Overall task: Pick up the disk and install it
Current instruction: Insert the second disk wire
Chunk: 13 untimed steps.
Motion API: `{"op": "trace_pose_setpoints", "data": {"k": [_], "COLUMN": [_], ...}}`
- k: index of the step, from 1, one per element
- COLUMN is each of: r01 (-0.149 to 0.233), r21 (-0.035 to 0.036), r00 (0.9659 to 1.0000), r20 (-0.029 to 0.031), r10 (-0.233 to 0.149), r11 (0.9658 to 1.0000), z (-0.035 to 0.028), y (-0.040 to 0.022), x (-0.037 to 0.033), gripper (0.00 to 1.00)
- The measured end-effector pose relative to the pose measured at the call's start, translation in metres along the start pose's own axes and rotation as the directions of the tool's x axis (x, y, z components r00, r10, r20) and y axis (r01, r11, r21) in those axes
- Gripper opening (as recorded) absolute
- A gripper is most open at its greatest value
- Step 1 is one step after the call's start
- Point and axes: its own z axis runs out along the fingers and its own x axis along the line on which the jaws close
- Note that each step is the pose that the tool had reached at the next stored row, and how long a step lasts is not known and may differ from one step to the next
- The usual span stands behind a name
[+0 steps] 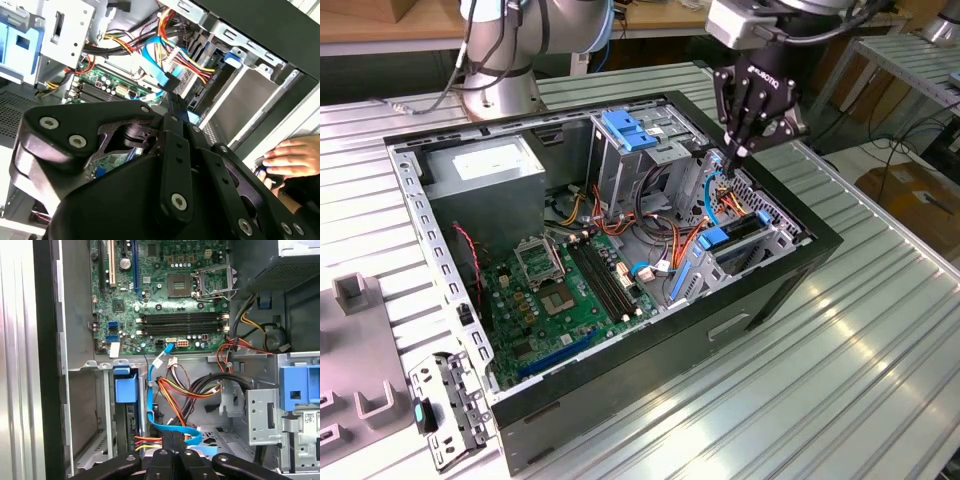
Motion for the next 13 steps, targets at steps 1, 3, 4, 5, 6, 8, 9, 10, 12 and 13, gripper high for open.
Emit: {"op": "trace_pose_setpoints", "data": {"k": [1,3,4,5,6,8,9,10,12,13], "r01": [0.0,0.0,0.0,0.0,0.0,-0.001,-0.001,-0.001,-0.002,-0.002], "r21": [-0.004,-0.0101,-0.0118,-0.0122,-0.0127,-0.0132,-0.0132,-0.0128,-0.012,-0.0117], "r00": [0.9999,0.9988,0.9979,0.9971,0.9961,0.9939,0.9929,0.9914,0.9884,0.9874], "r20": [-0.0162,-0.0491,-0.0646,-0.0759,-0.088,-0.1101,-0.1193,-0.1311,-0.1521,-0.1581], "r10": [0.0,0.0,-0.001,-0.001,-0.001,-0.001,-0.001,0.0,0.0,0.0], "r11": [1.0,0.9999,0.9999,0.9999,0.9999,0.9999,0.9999,0.9999,0.9999,0.9999], "z": [0.0,0.0004,0.0009,0.0011,0.0015,0.0024,0.0031,0.0037,0.0055,0.0065], "y": [-0.0007,-0.0025,-0.0037,-0.0042,-0.0048,-0.0059,-0.0063,-0.0066,-0.0068,-0.0069], "x": [-0.0031,-0.0098,-0.0141,-0.0171,-0.0204,-0.0266,-0.0281,-0.0293,-0.0315,-0.0325], "gripper": [0.11,0.11,0.11,0.11,0.11,0.11,0.11,0.11,0.17,0.17]}}
